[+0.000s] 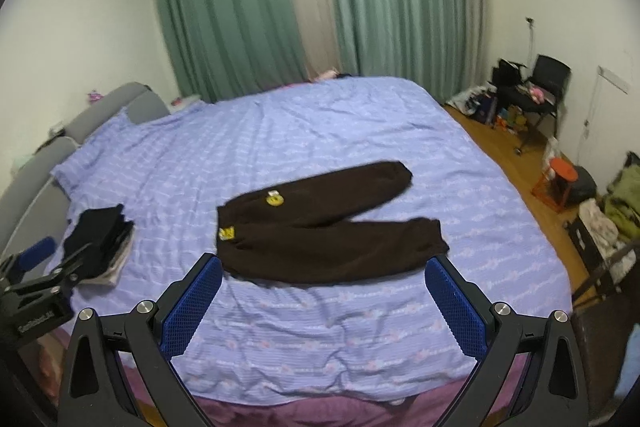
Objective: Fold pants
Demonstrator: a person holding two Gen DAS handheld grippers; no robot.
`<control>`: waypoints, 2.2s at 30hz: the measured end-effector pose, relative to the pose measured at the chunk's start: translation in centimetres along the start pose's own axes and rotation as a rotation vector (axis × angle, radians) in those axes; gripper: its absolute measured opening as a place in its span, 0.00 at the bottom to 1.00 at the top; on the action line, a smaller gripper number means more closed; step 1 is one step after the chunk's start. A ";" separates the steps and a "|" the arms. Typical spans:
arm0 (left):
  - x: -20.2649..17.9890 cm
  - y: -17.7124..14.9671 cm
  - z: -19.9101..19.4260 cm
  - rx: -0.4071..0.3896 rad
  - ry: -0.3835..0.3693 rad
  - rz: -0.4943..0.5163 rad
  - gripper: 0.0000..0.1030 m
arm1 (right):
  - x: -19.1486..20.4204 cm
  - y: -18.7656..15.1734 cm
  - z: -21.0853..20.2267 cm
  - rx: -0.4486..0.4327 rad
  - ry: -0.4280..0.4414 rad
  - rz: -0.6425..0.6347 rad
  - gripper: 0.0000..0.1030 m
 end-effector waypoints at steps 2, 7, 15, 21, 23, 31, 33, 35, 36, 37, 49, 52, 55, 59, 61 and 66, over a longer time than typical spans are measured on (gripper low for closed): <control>0.6 -0.5 1.2 0.003 -0.007 0.018 1.00 | 0.3 -0.6 1.2 0.022 -0.026 0.016 0.99; 1.6 -1.3 4.4 0.042 -0.005 0.036 1.00 | 1.0 -1.5 3.8 0.064 -0.075 0.010 0.99; 1.3 -1.6 9.2 0.078 -0.015 0.007 1.00 | -0.2 -1.5 8.3 0.089 -0.111 0.010 0.99; 0.1 -2.0 14.0 0.153 -0.019 -0.055 1.00 | -3.4 -2.1 13.2 0.163 -0.129 0.025 0.99; -0.6 -2.3 16.4 0.182 -0.011 -0.050 1.00 | -4.5 -2.3 15.0 0.191 -0.137 0.026 0.99; -4.4 -4.6 25.7 0.333 0.013 -0.029 1.00 | -10.4 -5.2 23.7 0.336 -0.153 0.091 0.95; -5.1 -5.6 28.3 0.379 0.007 -0.035 1.00 | -11.7 -6.5 26.1 0.380 -0.142 0.123 0.91; -5.7 -6.7 30.4 0.416 0.019 -0.028 1.00 | -12.7 -7.7 28.1 0.411 -0.132 0.156 0.88; -6.1 -7.2 31.5 0.428 0.024 -0.024 1.00 | -13.2 -8.3 29.1 0.421 -0.127 0.173 0.88; -6.4 -7.6 32.3 0.438 0.029 -0.021 1.00 | -13.6 -8.7 29.9 0.425 -0.127 0.181 0.88; -9.0 -11.5 41.4 0.640 -0.075 -0.170 0.87 | -19.3 -11.7 35.8 0.422 -0.118 0.408 0.79; -9.5 -12.1 42.3 0.658 -0.089 -0.163 0.87 | -20.2 -12.1 36.7 0.427 -0.120 0.443 0.79; -9.5 -12.2 42.8 0.674 -0.112 -0.185 0.73 | -20.4 -12.4 37.3 0.437 -0.134 0.464 0.73; -8.4 -11.1 41.9 0.663 -0.104 -0.212 0.35 | -19.2 -11.4 36.4 0.432 -0.165 0.429 0.22; -7.7 -10.5 41.2 0.659 -0.112 -0.226 0.28 | -18.2 -10.3 35.3 0.433 -0.157 0.394 0.17; -6.0 -9.1 38.0 0.592 -0.086 -0.189 0.23 | -15.1 -7.8 31.3 0.378 -0.152 0.324 0.15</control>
Point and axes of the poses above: each gripper's, at about its wrist camera, not at the fingertips, and z roughly the way its jaws point, x to its left, y to its top, the point moved 5 cm from there along z, roughly the way its jaws point, and after that the axes turned 12 degrees about y, right-handed, at the moved point
